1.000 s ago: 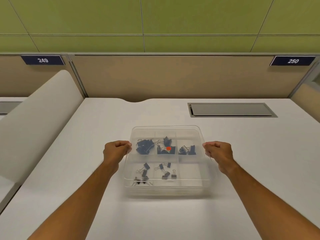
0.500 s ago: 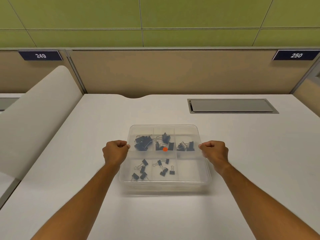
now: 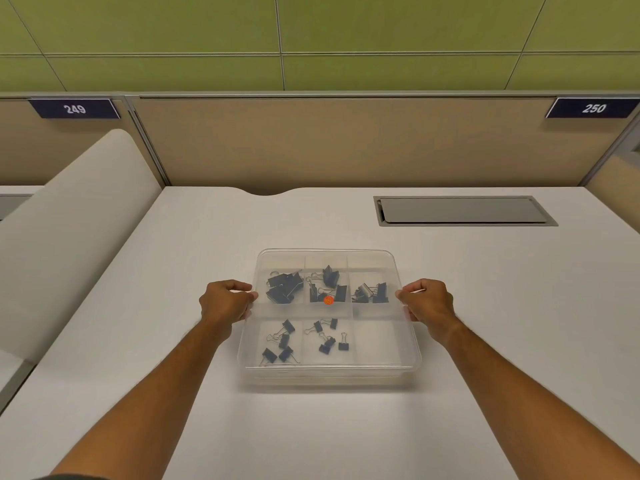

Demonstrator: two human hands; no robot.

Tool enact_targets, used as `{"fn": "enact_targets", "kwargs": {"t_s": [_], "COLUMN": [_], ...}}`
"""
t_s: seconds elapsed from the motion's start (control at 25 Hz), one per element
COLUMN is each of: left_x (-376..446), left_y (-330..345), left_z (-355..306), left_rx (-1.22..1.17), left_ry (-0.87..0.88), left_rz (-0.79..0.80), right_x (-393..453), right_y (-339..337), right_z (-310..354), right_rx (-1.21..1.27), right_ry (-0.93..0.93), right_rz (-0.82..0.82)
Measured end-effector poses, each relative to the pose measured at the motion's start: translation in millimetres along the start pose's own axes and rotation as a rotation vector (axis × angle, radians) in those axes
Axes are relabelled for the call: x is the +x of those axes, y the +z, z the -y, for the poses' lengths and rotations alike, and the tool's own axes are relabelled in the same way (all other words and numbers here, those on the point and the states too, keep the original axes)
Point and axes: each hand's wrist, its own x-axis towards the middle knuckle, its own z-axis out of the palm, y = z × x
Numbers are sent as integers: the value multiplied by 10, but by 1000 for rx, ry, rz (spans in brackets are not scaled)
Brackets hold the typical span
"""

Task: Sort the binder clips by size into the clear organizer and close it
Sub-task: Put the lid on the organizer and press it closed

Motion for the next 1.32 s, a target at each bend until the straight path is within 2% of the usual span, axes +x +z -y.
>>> {"fn": "enact_targets", "kwargs": {"t_s": [0.16,0.28,0.48,0.6,0.72,0.84,1.32], "left_x": [38,39,-141,-327,-556,-642,-622], "left_y": [0,7,60,-22,-96,-97,-48], "left_z": [22,34,156,184,242,285,328], "left_rx": [-5,27,428,660,797,915,938], "left_ry": [-50,-11,401,554,537,529,522], "left_rz": [34,44,5,123,336,413,415], "right_x": [13,-3,-213,-437,-643,-726,-718], "right_y": [-9,19,122,136,111,77,90], "right_z": [9,28,-22,-43,-75,-93,-48], "right_rx": [14,-34,-359,-523,-696,-796,-920], "right_ry": [33,6,-201,-360,-399,-394,-401], "right_rz": [22,9,-46,72,301,427,453]}}
